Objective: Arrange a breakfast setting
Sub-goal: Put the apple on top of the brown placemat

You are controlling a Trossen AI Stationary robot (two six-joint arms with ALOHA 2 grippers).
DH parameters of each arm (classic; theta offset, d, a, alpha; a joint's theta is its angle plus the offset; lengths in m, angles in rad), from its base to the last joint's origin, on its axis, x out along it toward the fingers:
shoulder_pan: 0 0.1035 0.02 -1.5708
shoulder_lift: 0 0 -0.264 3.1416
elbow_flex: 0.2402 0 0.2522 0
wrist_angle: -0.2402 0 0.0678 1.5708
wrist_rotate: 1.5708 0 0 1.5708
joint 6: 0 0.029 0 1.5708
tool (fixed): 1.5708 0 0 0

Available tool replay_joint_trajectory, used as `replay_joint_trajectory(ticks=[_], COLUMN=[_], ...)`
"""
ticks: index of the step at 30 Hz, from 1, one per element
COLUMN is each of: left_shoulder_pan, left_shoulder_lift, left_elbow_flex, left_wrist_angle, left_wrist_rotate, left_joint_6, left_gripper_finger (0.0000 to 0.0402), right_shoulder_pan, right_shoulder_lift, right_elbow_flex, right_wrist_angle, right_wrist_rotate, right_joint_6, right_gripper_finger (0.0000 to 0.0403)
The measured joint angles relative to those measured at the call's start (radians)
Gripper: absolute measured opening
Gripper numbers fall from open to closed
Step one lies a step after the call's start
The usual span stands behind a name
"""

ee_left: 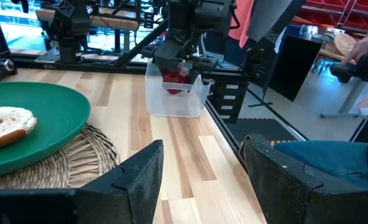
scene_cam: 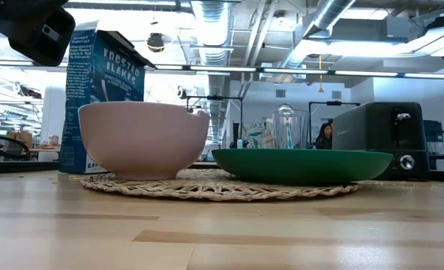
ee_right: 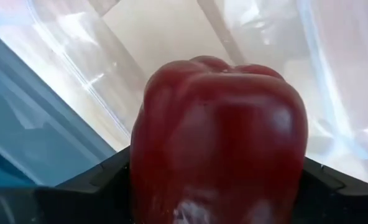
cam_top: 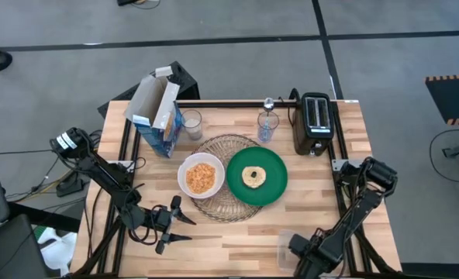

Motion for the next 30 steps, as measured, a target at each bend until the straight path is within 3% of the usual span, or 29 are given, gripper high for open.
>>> replay_joint_trajectory(ticks=[11,22,25,30], left_shoulder_pan=[0.003,0.036,0.036,0.037], left_shoulder_lift=[0.000,0.000,0.000,0.001], left_elbow_flex=[0.000,0.013,0.067,0.229], left_wrist_angle=[0.000,0.014,-0.079,-0.385], left_wrist_rotate=[0.000,0.017,0.018,0.019], left_joint_6=[0.012,0.010,0.018,0.055], left_gripper_finger=[0.0210,0.0210,0.0210,0.0210], right_shoulder_pan=[0.000,-0.043,-0.059,-0.100], right_shoulder_lift=[-0.002,-0.004,-0.004,-0.005], right_elbow_flex=[0.098,0.281,0.321,0.332], right_wrist_angle=[-0.157,-0.310,-0.294,-0.172], right_wrist_rotate=[0.018,0.244,0.356,0.523], right_joint_6=[-0.024,-0.103,-0.144,-0.253], right_gripper_finger=[0.0315,0.0313,0.0313,0.0313])
